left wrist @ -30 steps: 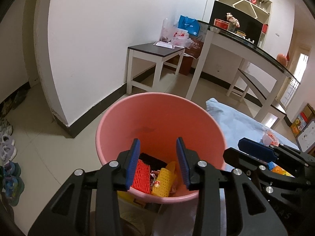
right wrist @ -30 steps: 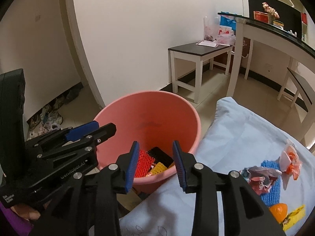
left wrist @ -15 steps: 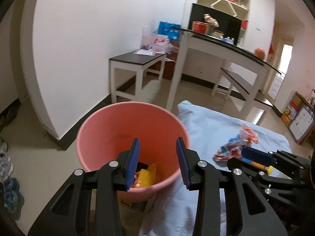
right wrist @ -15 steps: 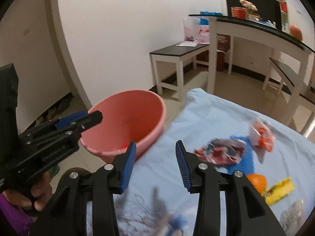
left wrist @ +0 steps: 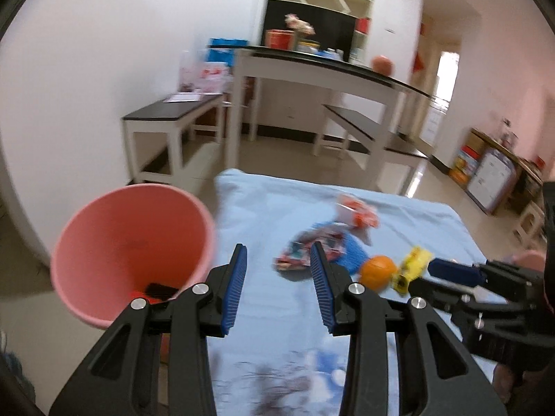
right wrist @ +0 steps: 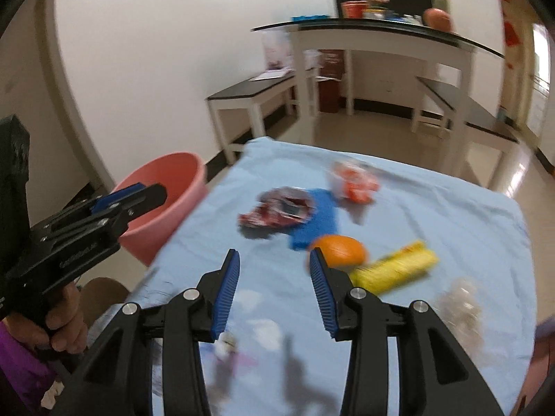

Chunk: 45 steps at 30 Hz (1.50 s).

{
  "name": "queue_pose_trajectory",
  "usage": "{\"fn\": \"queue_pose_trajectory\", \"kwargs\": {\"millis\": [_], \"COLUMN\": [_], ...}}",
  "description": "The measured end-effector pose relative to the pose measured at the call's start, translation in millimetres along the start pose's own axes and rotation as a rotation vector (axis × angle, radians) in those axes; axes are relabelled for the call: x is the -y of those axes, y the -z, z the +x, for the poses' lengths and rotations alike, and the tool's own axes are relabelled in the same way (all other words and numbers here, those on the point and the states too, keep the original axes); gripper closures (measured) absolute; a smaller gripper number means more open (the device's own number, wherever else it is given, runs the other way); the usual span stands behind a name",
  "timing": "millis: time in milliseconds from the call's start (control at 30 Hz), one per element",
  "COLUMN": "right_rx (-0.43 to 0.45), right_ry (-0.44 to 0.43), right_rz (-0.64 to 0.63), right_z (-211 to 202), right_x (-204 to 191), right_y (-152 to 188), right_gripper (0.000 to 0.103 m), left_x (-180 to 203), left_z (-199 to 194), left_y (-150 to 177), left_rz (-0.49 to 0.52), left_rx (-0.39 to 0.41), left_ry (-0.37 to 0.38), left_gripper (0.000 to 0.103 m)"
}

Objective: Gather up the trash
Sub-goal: 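Move both open grippers back over the remaining trash on the table, then grasp the orange peel with the left gripper while the right gripper approaches the bubble wrap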

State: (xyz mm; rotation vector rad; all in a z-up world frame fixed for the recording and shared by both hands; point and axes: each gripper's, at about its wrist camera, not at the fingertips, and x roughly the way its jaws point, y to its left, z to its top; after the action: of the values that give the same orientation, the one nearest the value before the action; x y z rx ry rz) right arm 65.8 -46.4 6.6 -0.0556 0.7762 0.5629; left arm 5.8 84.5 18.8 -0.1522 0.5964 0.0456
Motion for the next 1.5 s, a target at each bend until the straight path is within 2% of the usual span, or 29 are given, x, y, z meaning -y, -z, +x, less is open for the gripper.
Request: {"fn": "queue_pose_trajectory", "kwargs": {"millis": [267,433,600,833,900,1000,1067,1133,1333,1500], "right_rx": [0.014,0.016,0.011,-0.005,-0.010,-0.017,-0.023,-0.028,-0.034,-0.042], "right_ry": [0.101,0.152,0.180,0.204,0.206,0.200,0.194,0.189,0.169,0.160], "right_rz": [0.074,0.126,0.187,0.242,0.248,0.264,0.271,0.274,0.283,0.292], "right_z": [-24,-33,-37,-38,-37,-35,-33,-31,-26,-24], "right_x": [51,82,109,134,137,142,145,146,148,149], "right_y": [16,30,43,52,54,58,60,61,61,62], "right_gripper": [0.062,0.057,0.056,0.055,0.051,0.051,0.051,0.051,0.051,0.051], "left_x": [52,78,107,125,127,127,122,118,103,98], "left_z": [26,46,75,118,127,136,139,139,127,106], "left_y": [9,17,22,28,30,32,30,29,26,24], "left_rz": [0.119,0.201,0.323,0.412,0.433,0.431,0.393,0.364,0.299,0.265], "left_rx": [-0.066,-0.124,-0.170,-0.237,-0.259,-0.264,-0.275,-0.274,-0.266,-0.245], "left_ry": [0.155,0.192,0.182,0.127,0.102,0.058,0.059,0.061,0.089,0.112], "left_gripper": [0.065,0.065,0.065,0.065,0.065,0.065,0.066,0.079,0.096,0.097]}}
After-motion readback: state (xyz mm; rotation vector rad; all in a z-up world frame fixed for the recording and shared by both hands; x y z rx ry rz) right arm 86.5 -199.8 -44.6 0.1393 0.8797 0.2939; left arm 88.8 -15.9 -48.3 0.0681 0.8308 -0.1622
